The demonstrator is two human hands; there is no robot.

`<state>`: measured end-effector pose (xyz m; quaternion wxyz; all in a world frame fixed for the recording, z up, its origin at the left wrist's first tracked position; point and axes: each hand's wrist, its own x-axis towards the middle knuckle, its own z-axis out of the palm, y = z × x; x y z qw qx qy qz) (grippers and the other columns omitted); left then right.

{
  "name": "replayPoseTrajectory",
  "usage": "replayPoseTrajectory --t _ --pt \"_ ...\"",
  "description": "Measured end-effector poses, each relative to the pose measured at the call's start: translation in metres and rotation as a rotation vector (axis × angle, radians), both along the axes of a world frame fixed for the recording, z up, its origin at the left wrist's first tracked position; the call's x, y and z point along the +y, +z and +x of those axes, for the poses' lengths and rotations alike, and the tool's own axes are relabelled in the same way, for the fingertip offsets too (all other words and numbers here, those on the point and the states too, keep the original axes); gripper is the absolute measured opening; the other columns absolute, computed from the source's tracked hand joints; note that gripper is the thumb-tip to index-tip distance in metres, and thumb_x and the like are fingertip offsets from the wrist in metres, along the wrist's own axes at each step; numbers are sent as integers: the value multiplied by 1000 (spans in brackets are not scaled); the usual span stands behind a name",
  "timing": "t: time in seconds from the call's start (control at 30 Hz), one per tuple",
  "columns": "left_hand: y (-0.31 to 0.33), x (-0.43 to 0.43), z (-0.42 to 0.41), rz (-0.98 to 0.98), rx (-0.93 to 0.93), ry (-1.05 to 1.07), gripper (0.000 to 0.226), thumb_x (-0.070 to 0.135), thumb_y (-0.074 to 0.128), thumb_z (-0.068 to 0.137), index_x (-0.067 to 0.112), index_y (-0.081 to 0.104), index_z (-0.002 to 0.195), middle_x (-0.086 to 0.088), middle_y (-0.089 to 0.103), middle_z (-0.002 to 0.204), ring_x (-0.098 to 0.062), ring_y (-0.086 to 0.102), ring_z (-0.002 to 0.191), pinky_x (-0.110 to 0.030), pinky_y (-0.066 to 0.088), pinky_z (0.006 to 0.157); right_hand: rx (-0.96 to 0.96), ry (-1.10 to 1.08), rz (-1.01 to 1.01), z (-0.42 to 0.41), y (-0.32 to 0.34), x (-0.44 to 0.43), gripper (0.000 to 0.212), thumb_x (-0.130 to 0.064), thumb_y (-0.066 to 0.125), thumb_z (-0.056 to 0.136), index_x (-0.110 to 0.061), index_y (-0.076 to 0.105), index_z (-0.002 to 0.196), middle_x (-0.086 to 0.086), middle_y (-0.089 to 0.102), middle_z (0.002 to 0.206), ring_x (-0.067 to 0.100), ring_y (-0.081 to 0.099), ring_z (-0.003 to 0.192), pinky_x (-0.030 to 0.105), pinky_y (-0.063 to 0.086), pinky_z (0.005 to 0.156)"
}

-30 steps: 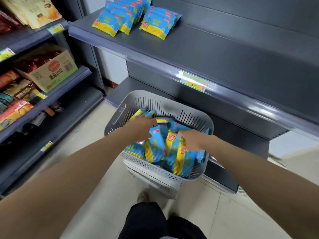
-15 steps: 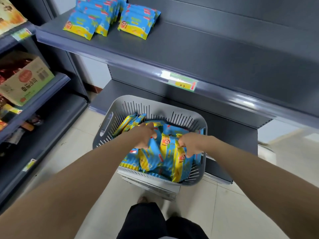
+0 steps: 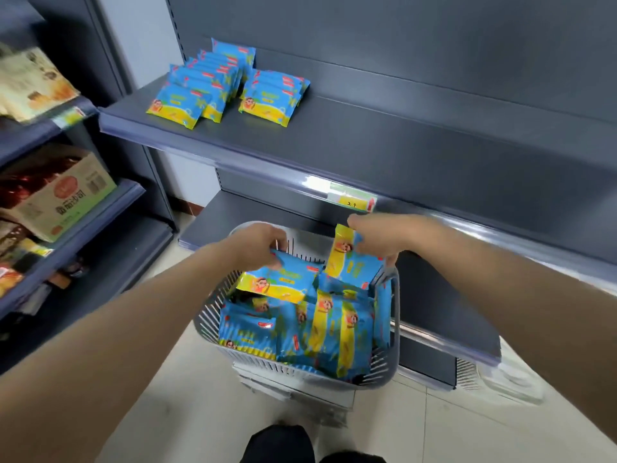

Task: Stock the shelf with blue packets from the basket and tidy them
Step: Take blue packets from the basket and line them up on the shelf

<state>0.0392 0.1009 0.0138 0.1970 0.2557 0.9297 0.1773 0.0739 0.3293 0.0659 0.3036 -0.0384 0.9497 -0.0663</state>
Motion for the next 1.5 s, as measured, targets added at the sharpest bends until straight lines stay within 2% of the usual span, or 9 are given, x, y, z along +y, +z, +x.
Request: replayPoseTrajectory --t 0.23,0.43,0.53,0.67,0.97,1.1,1.2,1.4,1.5 --pt "61 -12 -29 59 103 30 22 13 71 77 13 67 99 1 59 87 -11 51 80 -17 32 64 355 120 63 -45 84 -26 31 -8 62 78 -1 57 108 19 60 106 33 59 94 38 48 73" --pt "100 -12 -51 237 160 145 21 8 70 78 14 67 98 3 58 86 -10 51 77 -15 35 65 583 -92 -153 -78 117 -18 21 -13 56 84 3 58 97 22 62 99 33 57 81 36 50 66" --pt "114 -9 -60 265 196 169 21 8 69 79 15 67 99 0 61 92 -13 53 82 -20 39 72 549 -196 -396 -96 123 -8 19 -4 45 88 -1 54 103 20 58 97 36 63 81 49 57 63" --pt "127 0 -74 241 273 237 21 11 69 79 18 67 100 1 60 91 -16 53 86 -29 41 83 551 -93 -315 -125 122 5 30 1 38 86 -13 55 106 20 59 102 39 65 84 52 57 63" --pt "132 38 -110 279 283 311 20 9 70 79 18 67 97 2 62 94 -11 53 85 -22 43 76 590 72 -220 -201 110 23 29 2 48 82 -8 61 106 9 56 96 25 53 76 24 37 55" --pt "128 39 -124 269 308 337 20 9 70 79 21 65 93 2 61 94 -14 54 86 -25 44 76 595 79 -154 -226 97 18 4 -7 58 80 -3 57 80 13 56 86 29 52 77 25 32 49" --pt "124 29 -133 286 304 368 22 8 70 79 22 67 96 5 59 90 -11 53 84 -21 41 73 589 47 -229 -240 85 6 28 -8 59 79 -12 39 59 8 47 77 25 43 73 27 28 52" --pt "112 3 -158 323 253 334 22 7 70 79 19 66 97 5 58 90 -11 54 81 -5 39 61 466 -39 -272 -250 61 -11 20 -12 65 76 -1 60 92 14 57 86 29 59 76 44 54 72" --pt "106 -8 -172 365 203 299 22 6 69 80 23 64 92 1 62 93 -12 56 81 -7 40 62 410 -1 -27 -256 55 -11 12 -3 60 77 -2 61 89 14 61 86 31 62 83 31 47 56"
